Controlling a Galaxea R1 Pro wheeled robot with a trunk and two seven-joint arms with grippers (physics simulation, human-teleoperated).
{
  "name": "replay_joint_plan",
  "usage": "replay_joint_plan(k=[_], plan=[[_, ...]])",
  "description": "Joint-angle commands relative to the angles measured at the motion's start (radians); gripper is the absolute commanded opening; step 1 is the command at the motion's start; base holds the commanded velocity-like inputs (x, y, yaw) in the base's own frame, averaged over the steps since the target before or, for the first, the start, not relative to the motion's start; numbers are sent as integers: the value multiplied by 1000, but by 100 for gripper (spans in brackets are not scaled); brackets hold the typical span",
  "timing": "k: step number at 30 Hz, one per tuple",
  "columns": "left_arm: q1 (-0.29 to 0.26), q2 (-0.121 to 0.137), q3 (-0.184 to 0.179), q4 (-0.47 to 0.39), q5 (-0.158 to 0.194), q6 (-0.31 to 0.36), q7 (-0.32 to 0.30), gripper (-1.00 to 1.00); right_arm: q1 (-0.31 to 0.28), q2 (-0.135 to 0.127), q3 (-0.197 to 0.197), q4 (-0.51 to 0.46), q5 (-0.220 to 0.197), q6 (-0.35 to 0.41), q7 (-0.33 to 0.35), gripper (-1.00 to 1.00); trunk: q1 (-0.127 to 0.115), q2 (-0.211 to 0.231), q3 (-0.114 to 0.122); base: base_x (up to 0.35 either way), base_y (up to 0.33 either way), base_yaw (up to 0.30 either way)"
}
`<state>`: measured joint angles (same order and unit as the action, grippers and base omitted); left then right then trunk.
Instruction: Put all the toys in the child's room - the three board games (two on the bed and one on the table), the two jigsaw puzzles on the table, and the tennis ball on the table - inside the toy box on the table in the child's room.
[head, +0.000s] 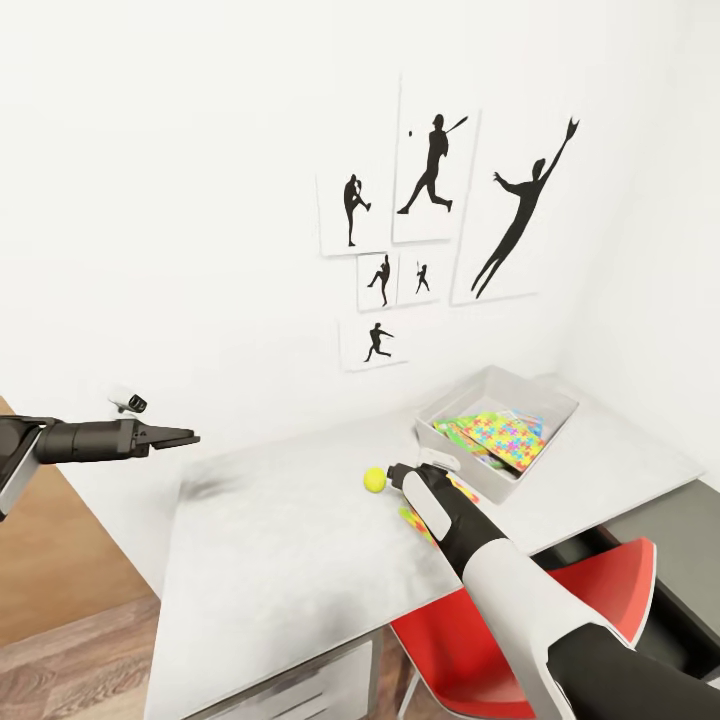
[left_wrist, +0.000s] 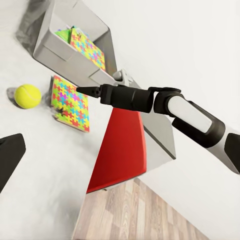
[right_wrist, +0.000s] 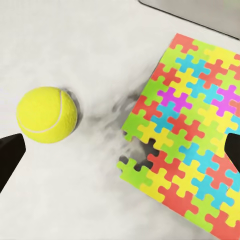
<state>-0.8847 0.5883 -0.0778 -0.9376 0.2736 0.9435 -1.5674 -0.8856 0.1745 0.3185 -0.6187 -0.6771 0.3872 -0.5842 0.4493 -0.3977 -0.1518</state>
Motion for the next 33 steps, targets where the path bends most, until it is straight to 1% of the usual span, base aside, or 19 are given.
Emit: replay_joint_plan(k=[1,10,20,33], plan=[[-1,2,-4,0,3,11,-3,100,-1,0,2,-1,-4,4,-7,100,1,-2,-2,2,1,0],[-1,3,-4,0,3,11,-3,100,-1,0,4,-1,1,-1,-5,100,1,-2,-2,0,0,0],[-1,3,-4,1,3,11,-3,100,-1,0,4,0,-4,-5,-5,100,1,-2,-2,0,47,0],[0,4,-3,2,3,11,-3,100,-1,0,4,-1,-4,-5,-9,100,1,-2,-2,0,5,0]])
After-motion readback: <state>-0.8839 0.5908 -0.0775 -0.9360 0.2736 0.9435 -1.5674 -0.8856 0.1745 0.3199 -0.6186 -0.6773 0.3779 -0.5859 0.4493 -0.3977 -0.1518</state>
